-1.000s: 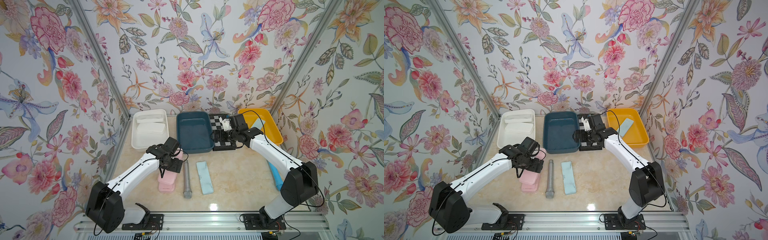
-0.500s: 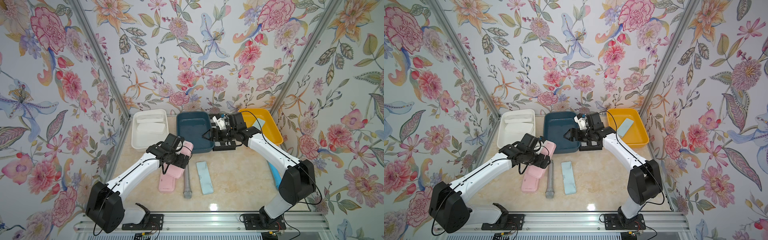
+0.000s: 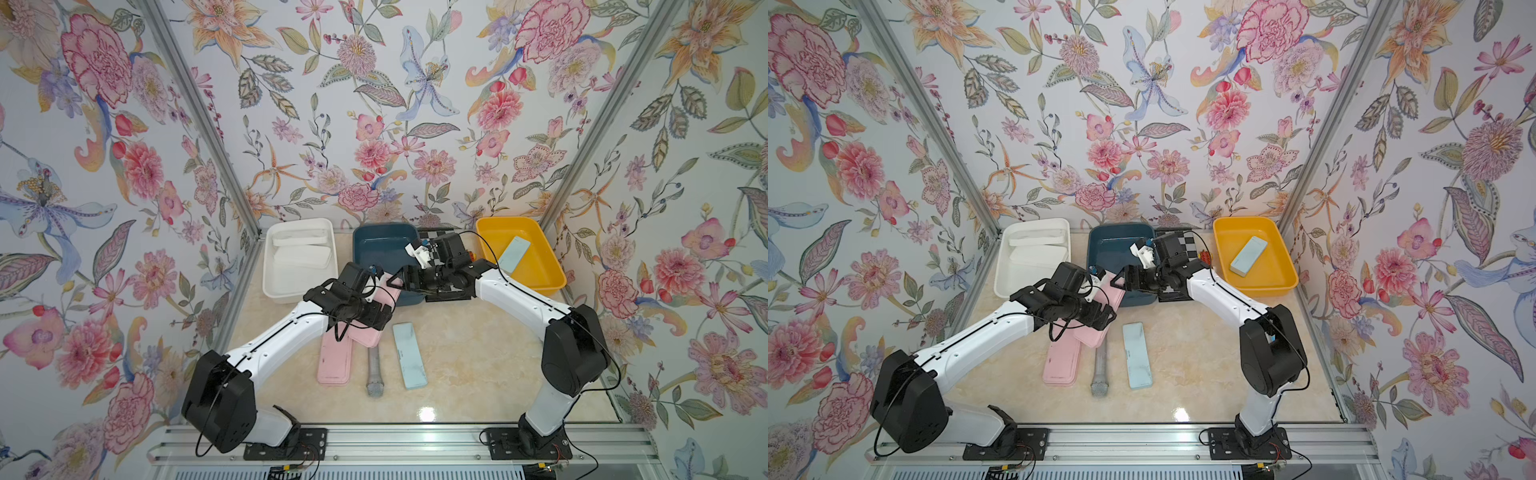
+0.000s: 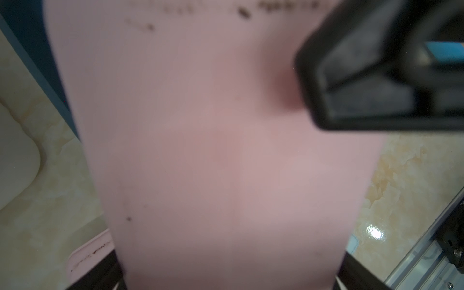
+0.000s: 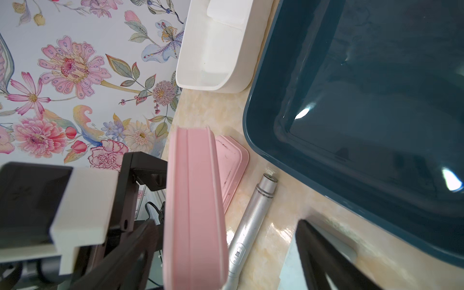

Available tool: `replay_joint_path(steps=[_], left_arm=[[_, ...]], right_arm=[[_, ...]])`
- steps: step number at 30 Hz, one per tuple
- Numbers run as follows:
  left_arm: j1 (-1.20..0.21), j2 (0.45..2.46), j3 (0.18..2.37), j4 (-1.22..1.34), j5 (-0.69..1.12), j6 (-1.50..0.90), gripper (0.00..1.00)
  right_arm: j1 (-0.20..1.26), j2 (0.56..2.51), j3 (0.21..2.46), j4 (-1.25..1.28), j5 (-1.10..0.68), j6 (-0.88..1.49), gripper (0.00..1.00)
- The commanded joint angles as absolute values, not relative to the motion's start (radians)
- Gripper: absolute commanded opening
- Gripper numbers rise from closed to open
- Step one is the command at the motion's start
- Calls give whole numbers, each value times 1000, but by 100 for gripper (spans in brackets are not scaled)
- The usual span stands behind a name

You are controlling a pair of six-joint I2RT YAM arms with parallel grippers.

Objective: Place the pencil cases by color into the storage box
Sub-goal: Pick up the pencil case from the center of the board.

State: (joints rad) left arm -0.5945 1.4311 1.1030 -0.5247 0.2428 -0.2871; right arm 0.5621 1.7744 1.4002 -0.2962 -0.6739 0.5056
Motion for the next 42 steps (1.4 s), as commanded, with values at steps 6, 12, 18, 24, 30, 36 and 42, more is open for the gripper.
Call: replay_joint_path(steps=[6, 12, 18, 24, 30, 36, 42], left_arm=[[-607, 1433, 1144, -477, 270, -260, 90], [-608, 1435, 1149, -468, 275, -250, 91], [-608, 1458, 1177, -467, 282, -247, 92], [-609, 1484, 1215, -466, 296, -239, 98], [-609, 1517, 1231, -469, 345, -235, 98], [-609, 1555, 1235, -505, 430, -233, 98], [-612, 1514, 1182, -544, 396, -219, 98]], right_arm=[[591, 1807, 1375, -203, -744, 556, 72], [593, 1814, 1367, -139, -819, 602, 53], [597, 1830, 1341, -17, -913, 686, 35], [595, 1844, 1343, 35, -951, 727, 30], [578, 1853, 1361, 19, -933, 712, 29], [533, 1879, 1429, -39, -895, 672, 29], [491, 1926, 1519, -58, -884, 664, 29]])
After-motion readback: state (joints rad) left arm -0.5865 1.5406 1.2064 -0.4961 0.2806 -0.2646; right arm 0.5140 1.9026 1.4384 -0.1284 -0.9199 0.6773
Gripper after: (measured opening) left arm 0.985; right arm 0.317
